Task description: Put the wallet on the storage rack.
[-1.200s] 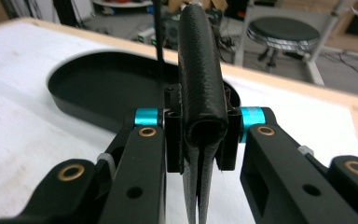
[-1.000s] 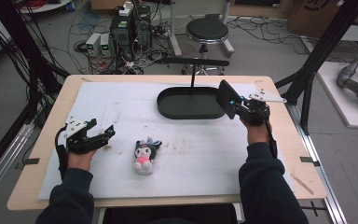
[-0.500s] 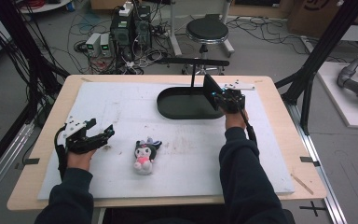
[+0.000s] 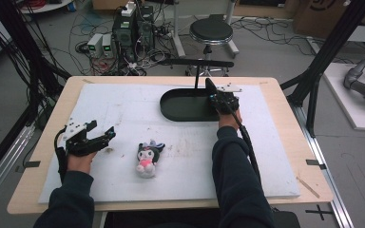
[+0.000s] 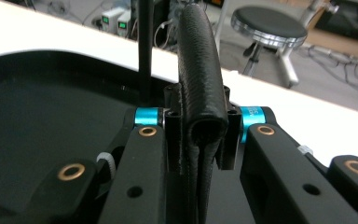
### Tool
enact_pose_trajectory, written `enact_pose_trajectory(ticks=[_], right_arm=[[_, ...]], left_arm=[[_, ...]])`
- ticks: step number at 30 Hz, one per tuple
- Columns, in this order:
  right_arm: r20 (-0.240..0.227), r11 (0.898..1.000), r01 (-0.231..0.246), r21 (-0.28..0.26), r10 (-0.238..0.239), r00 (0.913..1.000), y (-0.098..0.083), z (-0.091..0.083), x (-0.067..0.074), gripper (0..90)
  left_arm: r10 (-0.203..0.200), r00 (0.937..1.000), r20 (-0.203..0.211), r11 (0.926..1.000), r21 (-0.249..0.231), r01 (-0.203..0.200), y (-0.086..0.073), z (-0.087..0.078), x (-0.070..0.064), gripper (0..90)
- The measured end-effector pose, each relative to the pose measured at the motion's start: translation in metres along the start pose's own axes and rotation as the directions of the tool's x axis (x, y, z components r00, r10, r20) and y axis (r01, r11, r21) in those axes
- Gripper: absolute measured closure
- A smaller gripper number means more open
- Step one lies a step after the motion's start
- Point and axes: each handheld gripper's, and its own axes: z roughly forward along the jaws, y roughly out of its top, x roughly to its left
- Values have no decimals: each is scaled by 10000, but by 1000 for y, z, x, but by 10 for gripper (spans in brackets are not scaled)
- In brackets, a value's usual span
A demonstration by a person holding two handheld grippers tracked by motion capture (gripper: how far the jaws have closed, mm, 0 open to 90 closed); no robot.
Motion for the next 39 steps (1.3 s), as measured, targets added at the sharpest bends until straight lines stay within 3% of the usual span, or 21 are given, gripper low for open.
enact_pose_trajectory(ticks=[7,11,13,19,22,26,27,31,34,35,39], right_arm=[[-421,9992,-375,-145,369,9984,-2,4,6,764],[-1295,9927,-1194,-142,1166,9847,-3,7,8,579],[-1646,9896,-1435,-91,1401,9764,-3,7,11,564],[-2007,9939,-1102,-31,1073,9738,-5,12,21,570],[-2164,9942,-1058,182,1072,9704,-7,18,23,486],[-1966,9960,-869,213,894,9764,-4,22,28,489],[-2037,9954,-930,245,961,9743,-2,23,29,482],[-2211,9967,-792,-186,731,9725,8,19,34,478],[-2312,9952,-934,-308,838,9693,13,10,27,474],[-2484,9937,-1104,-170,1027,9632,15,3,20,440],[-2701,9956,-916,-172,836,9592,16,-12,11,403]], left_arm=[[4,10000,10,10000,-24,-4,0,0,1,238],[16,10000,-7,10000,-25,-16,0,-1,0,239],[7,10000,-15,10000,-43,-7,0,-1,0,239],[21,10000,-36,10000,-50,-21,1,-1,0,239],[16,10000,-30,10000,-58,-16,1,-1,0,239],[0,10000,-27,10000,-94,0,1,0,1,240],[4,10000,-29,10000,-99,-5,1,0,1,240],[5,10000,-27,9999,-124,-6,1,-2,1,241],[-19,10000,33,9999,-124,20,1,-1,1,241],[-4,10000,57,9999,-137,5,1,-1,1,242],[-126,9997,200,9998,-129,129,1,-1,-1,241]])
